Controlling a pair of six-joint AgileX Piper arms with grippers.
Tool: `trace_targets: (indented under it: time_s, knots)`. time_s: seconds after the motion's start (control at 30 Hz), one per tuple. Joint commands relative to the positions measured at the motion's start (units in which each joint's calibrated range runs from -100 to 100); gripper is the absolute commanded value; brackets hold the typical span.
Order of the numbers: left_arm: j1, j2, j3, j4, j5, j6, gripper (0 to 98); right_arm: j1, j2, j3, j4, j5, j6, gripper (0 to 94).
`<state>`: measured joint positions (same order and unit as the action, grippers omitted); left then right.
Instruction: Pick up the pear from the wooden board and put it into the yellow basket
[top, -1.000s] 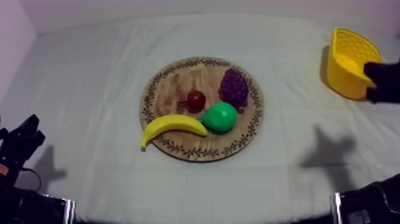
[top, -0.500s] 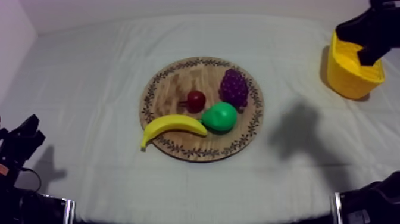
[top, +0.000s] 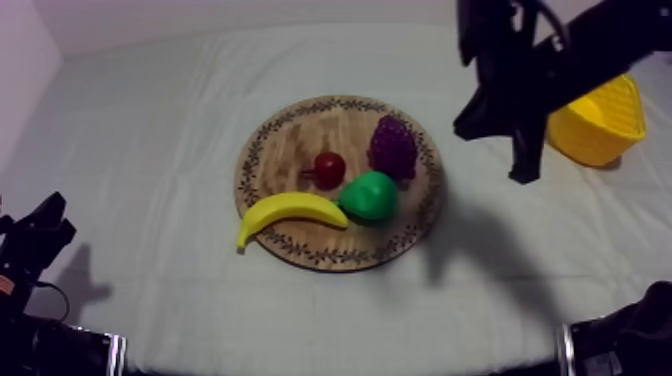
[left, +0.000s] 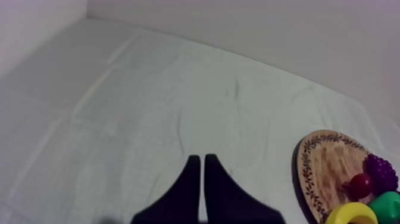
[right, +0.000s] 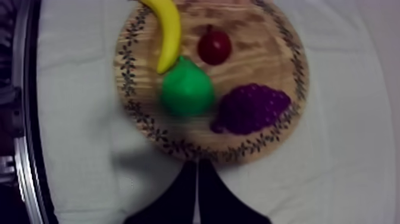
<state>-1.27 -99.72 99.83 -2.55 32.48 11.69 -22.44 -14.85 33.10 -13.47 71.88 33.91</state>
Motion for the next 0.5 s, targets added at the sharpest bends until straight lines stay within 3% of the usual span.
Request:
trace_targets:
  time_s: [0.0,0.2,0.47]
  knots:
    - [0.0,-0.02,-0.05,-0.01,0.01,0.01,0.1,-0.61,4.36,-0.85,-0.12,-0.11,1.7,2.8]
    - [0.0,-0.02,-0.05,-0.01,0.01,0.01,0.1,-1.04,10.72,-3.54,-0.53,-1.04,3.88,12.8]
    - [0.0,-0.02,-0.05,-0.01,0.01,0.01,0.1,-1.14,15.4,-4.7,-0.95,-2.48,4.98,56.6]
